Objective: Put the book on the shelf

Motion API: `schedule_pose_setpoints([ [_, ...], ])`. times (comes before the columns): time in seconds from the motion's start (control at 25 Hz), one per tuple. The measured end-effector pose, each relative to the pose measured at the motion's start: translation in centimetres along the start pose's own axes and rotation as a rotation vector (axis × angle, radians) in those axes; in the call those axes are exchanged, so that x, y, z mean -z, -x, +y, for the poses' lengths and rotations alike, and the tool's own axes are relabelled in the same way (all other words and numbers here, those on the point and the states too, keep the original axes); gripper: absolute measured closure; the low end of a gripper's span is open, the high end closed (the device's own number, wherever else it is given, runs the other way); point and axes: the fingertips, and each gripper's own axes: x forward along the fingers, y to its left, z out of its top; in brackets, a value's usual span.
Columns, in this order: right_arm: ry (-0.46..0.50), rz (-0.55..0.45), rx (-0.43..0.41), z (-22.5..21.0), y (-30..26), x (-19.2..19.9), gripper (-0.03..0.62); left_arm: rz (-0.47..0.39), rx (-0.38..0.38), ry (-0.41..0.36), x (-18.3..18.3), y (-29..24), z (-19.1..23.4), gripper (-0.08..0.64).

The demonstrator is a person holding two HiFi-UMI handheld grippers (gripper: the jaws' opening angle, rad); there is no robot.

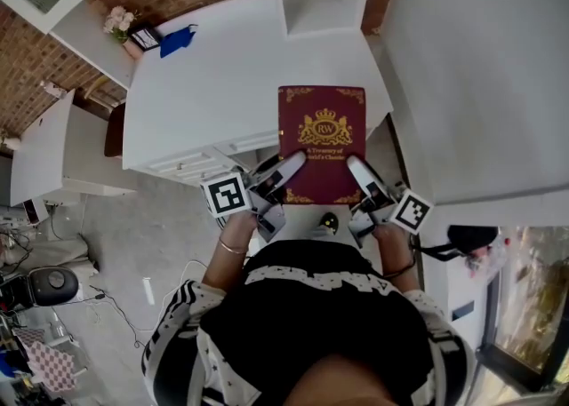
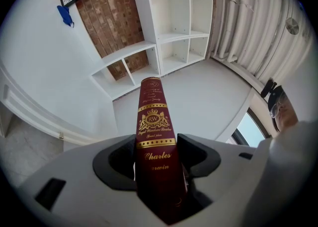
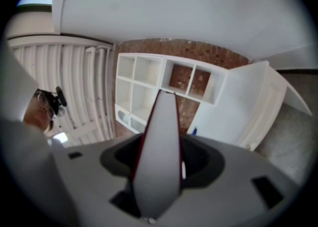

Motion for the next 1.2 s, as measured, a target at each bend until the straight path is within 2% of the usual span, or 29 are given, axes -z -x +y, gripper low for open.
schedule_pose_setpoints([
  [0.72,-0.016,0.028,-0.026,-2.5,0.8,-6.4,0.341,-0.044,-0.015,-0.017,-0.3,-6.6,0.2,0.293],
  [1.2,-0.038,0.031,-0.038,-2.9,0.7,-6.8,0.341,-0.051,-0.039,-0.013,-0.3,-6.9,0.3,0.293],
])
